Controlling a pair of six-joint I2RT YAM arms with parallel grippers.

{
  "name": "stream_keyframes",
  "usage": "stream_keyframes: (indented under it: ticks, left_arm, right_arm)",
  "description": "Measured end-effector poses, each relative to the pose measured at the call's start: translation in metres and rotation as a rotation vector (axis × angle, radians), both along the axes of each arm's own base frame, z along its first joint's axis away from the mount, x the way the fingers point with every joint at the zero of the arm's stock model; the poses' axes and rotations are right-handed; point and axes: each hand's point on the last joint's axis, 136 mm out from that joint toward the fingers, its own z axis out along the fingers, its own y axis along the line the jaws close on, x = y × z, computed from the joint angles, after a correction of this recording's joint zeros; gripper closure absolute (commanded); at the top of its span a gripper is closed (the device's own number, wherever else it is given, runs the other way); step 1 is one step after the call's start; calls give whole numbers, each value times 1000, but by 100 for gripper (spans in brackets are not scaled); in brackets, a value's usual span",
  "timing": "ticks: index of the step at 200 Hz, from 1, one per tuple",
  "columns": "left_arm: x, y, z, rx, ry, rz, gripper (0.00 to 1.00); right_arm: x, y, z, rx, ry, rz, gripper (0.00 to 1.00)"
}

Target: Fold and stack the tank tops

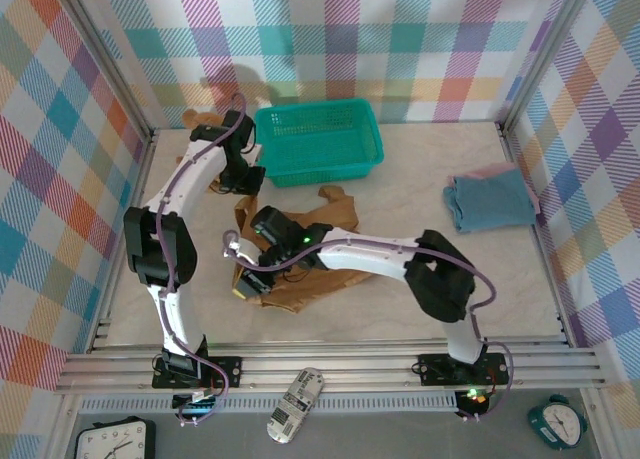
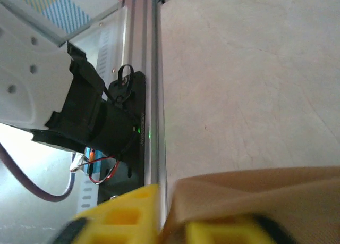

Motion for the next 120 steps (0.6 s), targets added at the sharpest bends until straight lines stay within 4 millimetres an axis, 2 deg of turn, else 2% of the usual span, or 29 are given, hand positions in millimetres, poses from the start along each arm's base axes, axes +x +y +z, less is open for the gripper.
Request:
stream_keyframes:
  ticks: [8, 26, 34, 42, 57, 75, 90, 105, 120]
  left_arm:
    - [0, 9, -3, 33, 2, 11, 86]
    - [3, 28, -4, 107, -10, 44, 80]
    - [4, 35, -2, 137, -16, 63, 71]
    - [4, 41, 0, 160, -21, 84, 64]
    - [6, 46, 2, 175, -30, 109, 56]
    - [4, 39, 3, 124, -28, 143, 50]
    - [-10, 25, 1, 31, -5, 164, 48]
    - [-34, 5, -2, -77, 39, 179, 48]
    - [-59, -17, -6, -168, 84, 189, 47]
  right_arm:
    - [-1, 2, -1, 4, 5, 9, 50]
    - [3, -2, 5, 11, 15, 6, 43]
    - [5, -8, 10, 14, 17, 1, 40]
    - [10, -20, 15, 11, 16, -16, 38]
    - [28, -57, 27, -3, 7, -83, 36]
    - [67, -110, 43, -4, -20, -223, 34]
    - [109, -150, 46, -16, -64, -352, 31]
    - [151, -181, 33, -64, -121, -457, 30]
    - [176, -199, 8, -137, -140, -500, 30]
